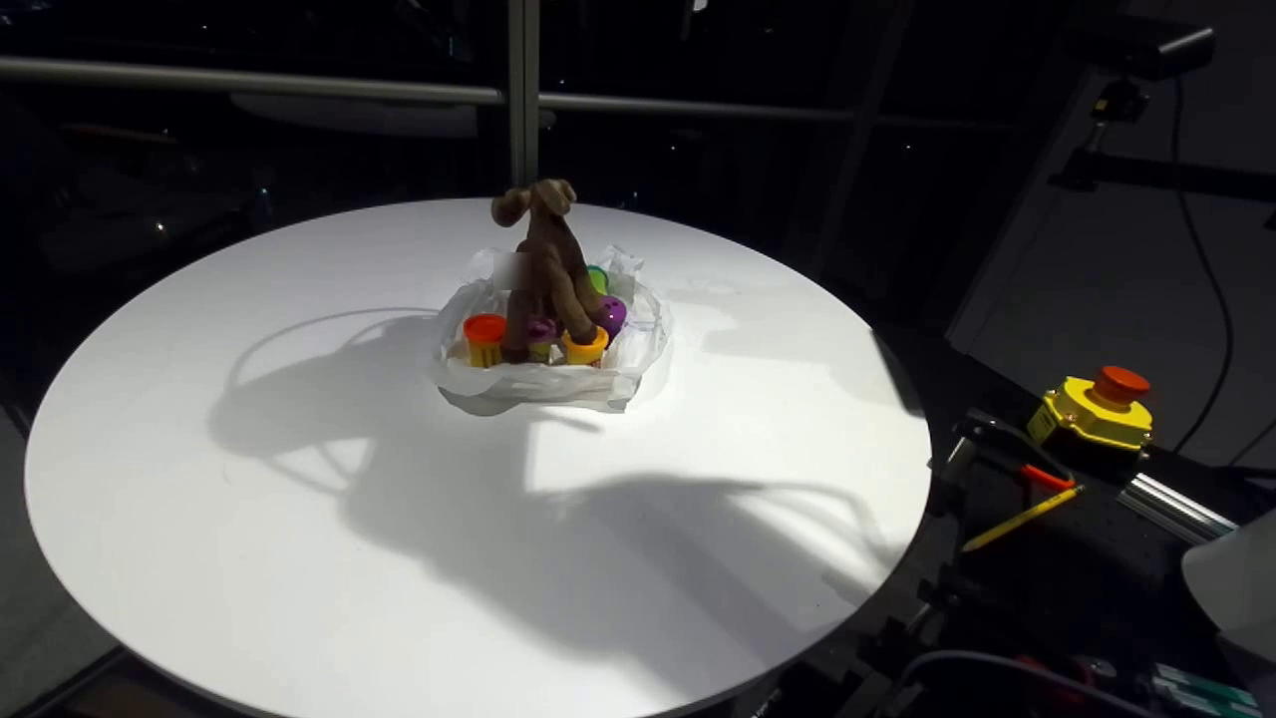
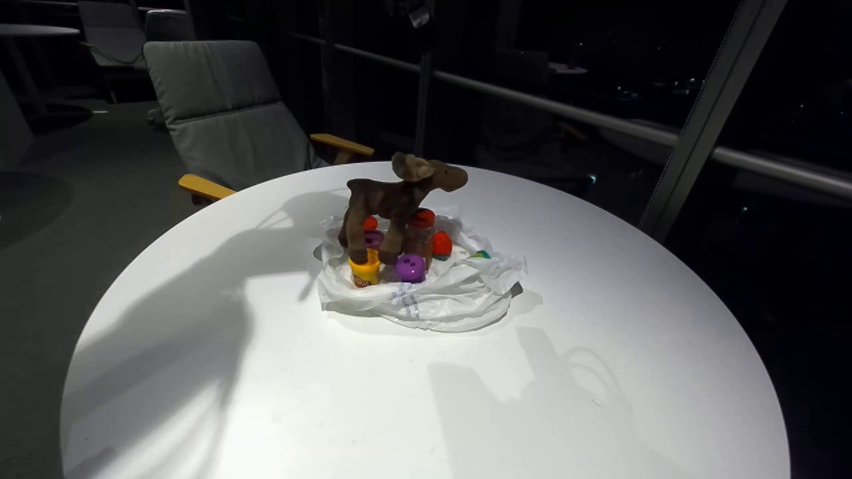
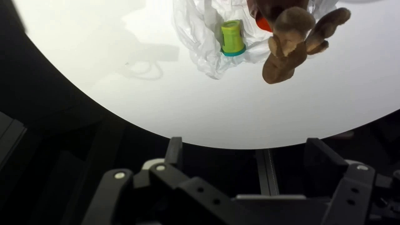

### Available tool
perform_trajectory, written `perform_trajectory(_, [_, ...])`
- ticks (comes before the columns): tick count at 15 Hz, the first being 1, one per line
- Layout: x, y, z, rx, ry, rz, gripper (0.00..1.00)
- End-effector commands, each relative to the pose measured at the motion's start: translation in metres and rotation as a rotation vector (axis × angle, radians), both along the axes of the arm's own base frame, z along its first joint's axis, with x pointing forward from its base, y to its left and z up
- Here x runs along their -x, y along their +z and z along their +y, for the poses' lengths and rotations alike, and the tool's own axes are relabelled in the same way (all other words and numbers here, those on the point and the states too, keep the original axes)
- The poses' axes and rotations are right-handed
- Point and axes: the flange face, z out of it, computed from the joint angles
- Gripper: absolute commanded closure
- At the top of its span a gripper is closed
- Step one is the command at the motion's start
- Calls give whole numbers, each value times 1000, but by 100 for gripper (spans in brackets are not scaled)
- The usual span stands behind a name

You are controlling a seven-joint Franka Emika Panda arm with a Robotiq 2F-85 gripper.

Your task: Put the contents in the white plastic bag

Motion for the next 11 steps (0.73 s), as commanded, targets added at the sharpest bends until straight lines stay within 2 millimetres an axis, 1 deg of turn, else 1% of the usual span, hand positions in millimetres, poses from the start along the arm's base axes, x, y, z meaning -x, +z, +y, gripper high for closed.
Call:
perform_trajectory(1, [51, 30, 8, 3, 79, 41, 0])
perform_trajectory(3, [72, 39, 15, 20, 127, 58, 0])
perform_trajectory(4, [44, 24, 13, 16, 84, 44, 0])
perform_trajectory(5, [51, 28, 16, 18, 93, 43, 0])
perform_trajectory(6, [52, 28, 17, 19, 95, 43, 0])
perform_trajectory(9, [49, 18, 12, 20, 86, 60, 0])
perform_trajectory(11, [48, 15, 12, 21, 85, 65, 0])
